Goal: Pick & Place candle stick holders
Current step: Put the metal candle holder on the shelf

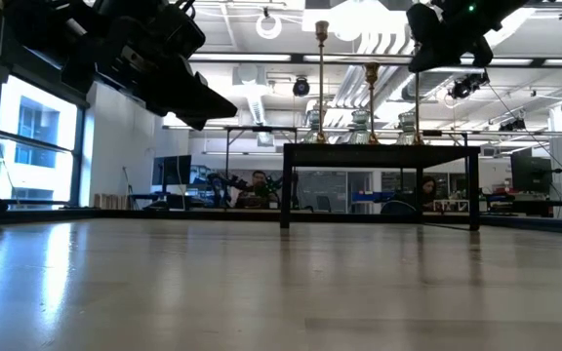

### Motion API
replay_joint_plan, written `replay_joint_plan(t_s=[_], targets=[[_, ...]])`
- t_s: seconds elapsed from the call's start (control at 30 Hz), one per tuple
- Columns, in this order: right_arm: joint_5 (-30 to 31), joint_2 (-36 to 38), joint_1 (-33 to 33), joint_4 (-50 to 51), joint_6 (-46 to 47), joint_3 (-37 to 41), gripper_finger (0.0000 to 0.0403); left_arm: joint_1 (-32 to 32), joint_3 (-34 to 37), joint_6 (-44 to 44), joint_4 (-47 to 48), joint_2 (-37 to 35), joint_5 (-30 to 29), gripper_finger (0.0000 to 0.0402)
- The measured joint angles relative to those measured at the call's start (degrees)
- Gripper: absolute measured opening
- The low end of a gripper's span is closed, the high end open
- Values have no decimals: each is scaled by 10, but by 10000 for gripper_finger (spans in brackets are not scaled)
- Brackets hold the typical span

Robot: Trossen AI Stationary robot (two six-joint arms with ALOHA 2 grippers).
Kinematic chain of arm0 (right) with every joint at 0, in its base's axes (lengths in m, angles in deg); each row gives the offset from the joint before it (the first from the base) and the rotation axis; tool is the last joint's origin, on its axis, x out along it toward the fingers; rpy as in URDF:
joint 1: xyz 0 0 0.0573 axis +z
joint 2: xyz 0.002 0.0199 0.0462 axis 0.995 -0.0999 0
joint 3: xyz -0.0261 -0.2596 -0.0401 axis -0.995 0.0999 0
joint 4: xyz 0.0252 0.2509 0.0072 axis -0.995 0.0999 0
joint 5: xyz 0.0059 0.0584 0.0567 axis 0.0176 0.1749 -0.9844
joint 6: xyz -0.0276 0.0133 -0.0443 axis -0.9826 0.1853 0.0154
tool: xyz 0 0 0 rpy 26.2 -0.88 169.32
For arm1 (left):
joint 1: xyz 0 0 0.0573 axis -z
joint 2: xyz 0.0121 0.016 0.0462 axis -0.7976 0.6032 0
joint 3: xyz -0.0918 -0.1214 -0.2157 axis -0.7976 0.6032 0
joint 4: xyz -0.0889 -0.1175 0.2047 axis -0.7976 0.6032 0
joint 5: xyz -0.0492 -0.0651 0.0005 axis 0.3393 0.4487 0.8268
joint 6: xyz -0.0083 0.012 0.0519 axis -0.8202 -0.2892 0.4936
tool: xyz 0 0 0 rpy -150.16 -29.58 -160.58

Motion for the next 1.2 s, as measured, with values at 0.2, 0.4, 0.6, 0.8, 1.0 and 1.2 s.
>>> replay_joint_plan(t_s=[0.2,0.4,0.6,0.8,1.0,1.2], targets=[[1,6,-3,0,-3,0,20,0,0,0,0,0,0,28],[-3,6,-14,-1,3,0,20,0,0,0,0,0,0,28],[-8,6,-21,1,6,0,20,0,0,0,0,0,0,28],[-8,6,-20,1,4,0,20,0,0,0,0,0,0,28],[-8,6,-20,1,4,0,20,0,0,0,0,0,0,28],[-8,6,-20,1,-1,0,20,0,0,0,0,0,0,28]])
